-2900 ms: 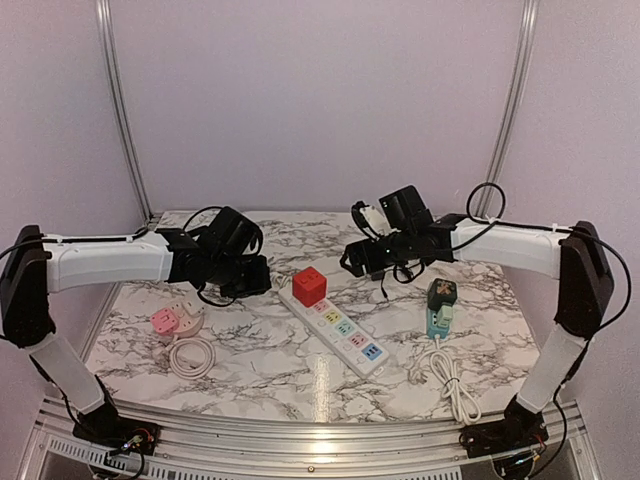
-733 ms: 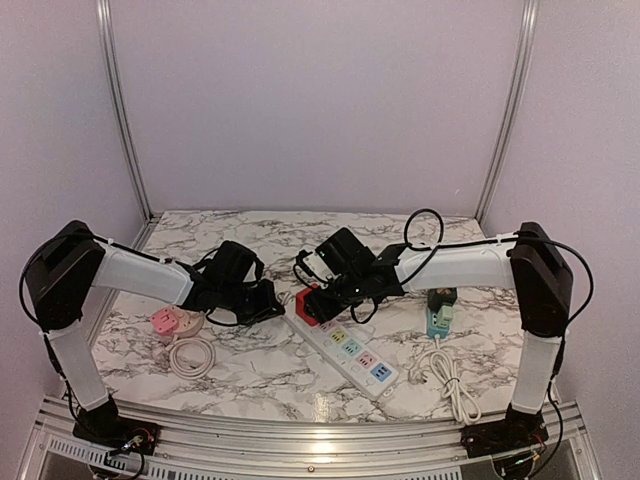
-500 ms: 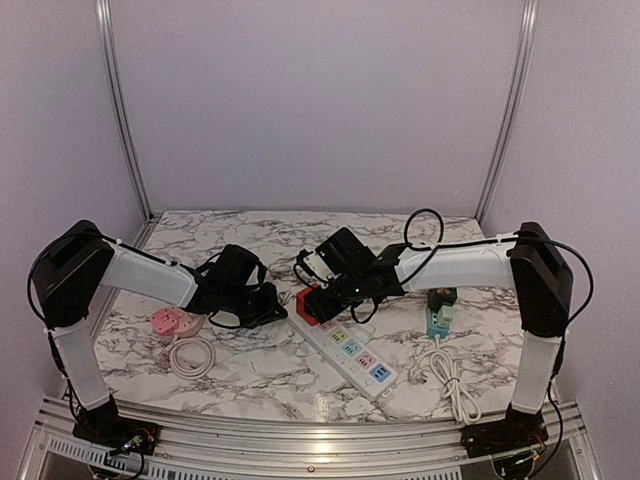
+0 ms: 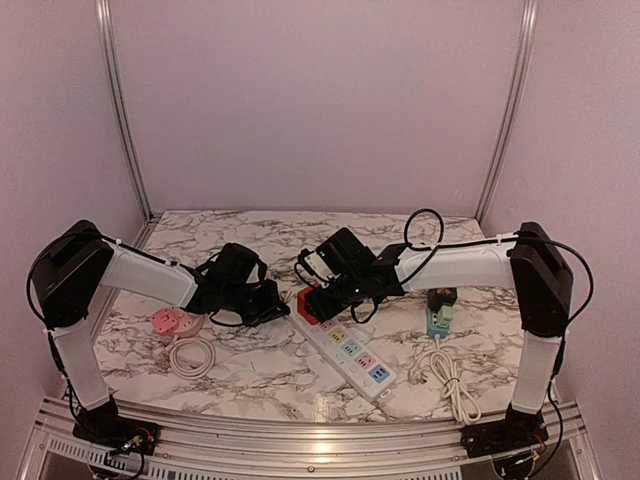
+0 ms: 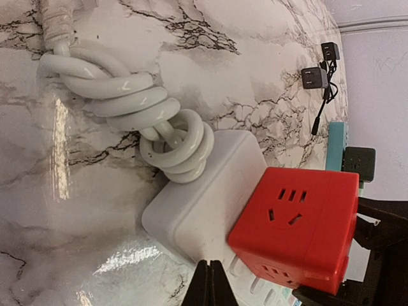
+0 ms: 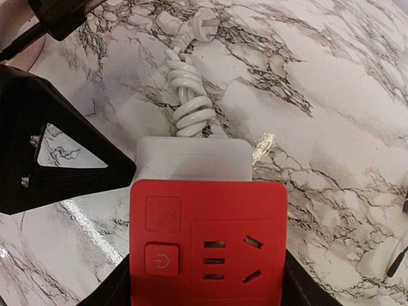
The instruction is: Pull the plug off the socket
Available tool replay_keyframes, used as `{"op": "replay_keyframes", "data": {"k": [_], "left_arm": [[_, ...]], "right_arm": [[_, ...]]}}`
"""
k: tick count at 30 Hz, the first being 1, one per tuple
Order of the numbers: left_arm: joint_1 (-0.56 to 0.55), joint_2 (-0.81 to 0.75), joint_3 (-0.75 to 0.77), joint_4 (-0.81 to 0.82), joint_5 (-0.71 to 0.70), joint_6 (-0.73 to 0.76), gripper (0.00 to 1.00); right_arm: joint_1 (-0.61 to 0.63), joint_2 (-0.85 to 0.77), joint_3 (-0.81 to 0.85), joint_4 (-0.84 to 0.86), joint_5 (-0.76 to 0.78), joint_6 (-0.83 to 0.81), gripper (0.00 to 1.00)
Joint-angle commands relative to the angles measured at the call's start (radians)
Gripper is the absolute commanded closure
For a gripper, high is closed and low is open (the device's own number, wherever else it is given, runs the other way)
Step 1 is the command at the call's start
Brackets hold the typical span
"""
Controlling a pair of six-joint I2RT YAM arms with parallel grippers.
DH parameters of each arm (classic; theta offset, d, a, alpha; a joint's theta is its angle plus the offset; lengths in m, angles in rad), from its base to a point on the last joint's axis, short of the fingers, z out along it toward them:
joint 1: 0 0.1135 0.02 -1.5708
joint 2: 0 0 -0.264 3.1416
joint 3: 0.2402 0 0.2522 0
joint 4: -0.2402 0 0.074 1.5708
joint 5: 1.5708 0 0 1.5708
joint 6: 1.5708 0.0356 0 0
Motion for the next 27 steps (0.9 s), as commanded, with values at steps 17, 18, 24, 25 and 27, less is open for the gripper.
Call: {"op": "replay_keyframes", "data": {"k": [17,18,24,25,27], "left_arm": [[-0.01,0.079,0.051,-0.045,-0.031,0.015,1.0],[-0.01,0.079,0.052,-0.066,-0.04,0.022,1.0],[-0.011,0.097,0.051,-0.179,-0.063,0.055,1.0],[-0.01,0.101,0.049,-0.192,-0.063,0.059,1.0],[-0.01,0.109,0.046,-0.214,-0.065,0.07,1.0]], "right_arm": [[0.01,0.013,0.031,-0.017,-0.003,0.016,0.78],[0.011,0.013,0.037,-0.018,-0.001,0.016,0.78],[0.01,0.003,0.07,-0.017,0.024,0.019,0.8],[0.011,0.001,0.078,-0.016,0.029,0.018,0.8],[0.01,-0.001,0.093,-0.013,0.035,0.017,0.8]]}}
